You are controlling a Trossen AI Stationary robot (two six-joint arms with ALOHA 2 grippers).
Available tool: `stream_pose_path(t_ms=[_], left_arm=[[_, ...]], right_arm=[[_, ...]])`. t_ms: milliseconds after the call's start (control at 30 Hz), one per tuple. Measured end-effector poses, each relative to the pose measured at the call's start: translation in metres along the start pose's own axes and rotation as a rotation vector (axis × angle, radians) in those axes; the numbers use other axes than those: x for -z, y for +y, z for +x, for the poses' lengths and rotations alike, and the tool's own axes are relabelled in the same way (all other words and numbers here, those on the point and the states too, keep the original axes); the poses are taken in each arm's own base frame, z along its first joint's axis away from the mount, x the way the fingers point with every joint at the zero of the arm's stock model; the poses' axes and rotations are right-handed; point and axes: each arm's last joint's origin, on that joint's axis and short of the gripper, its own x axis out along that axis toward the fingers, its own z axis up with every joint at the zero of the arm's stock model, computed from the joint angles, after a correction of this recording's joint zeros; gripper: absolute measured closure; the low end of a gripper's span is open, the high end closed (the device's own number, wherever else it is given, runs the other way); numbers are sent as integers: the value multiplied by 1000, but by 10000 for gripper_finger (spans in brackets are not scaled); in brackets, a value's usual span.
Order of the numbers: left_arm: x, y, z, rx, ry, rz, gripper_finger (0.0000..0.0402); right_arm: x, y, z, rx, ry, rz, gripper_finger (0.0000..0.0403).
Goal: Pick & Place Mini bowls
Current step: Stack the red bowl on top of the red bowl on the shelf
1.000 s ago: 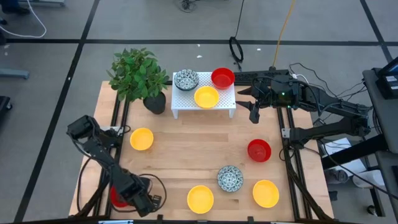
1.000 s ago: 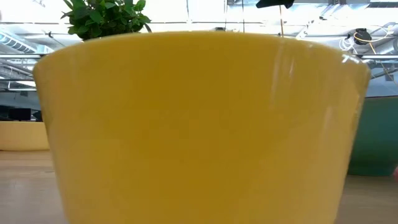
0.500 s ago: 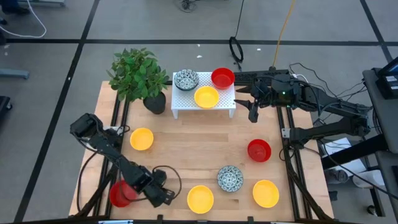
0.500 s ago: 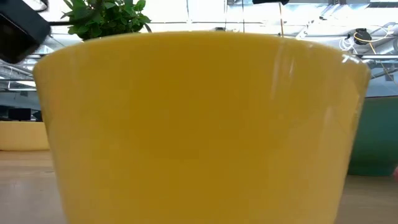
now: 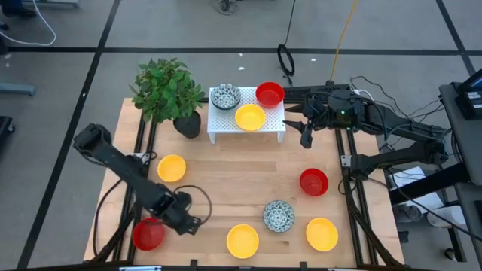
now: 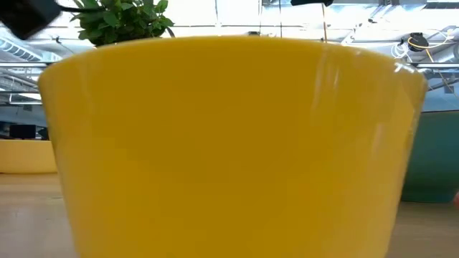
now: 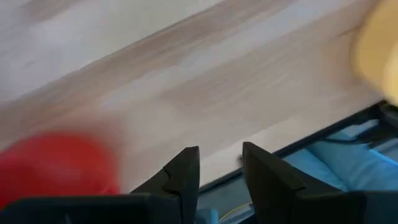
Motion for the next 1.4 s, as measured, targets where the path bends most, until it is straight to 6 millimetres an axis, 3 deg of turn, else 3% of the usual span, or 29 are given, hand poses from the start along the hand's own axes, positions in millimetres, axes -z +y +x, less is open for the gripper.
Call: stream_pose_path(t_ms=[133, 433, 767, 1133, 1233, 1400], left_arm=[[18, 16, -4, -64, 1, -66, 277], [46, 38, 12, -144, -11, -179, 277], [44, 49, 21, -198, -10, -200, 277], [32, 62, 50, -147, 50, -200, 278], [28, 65, 52, -157, 42, -190, 298], [25, 63, 53, -148, 48, -111, 384]], right_arm=[[0, 0, 0, 0, 0, 0, 232], [0, 0, 0, 1, -1, -46, 232], [0, 0, 0, 1, -1, -34, 232], [0, 0, 0, 1, -1, -42, 232], [0, 0, 0, 1, -1, -44, 232], [0, 0, 0, 1, 0, -44, 232]])
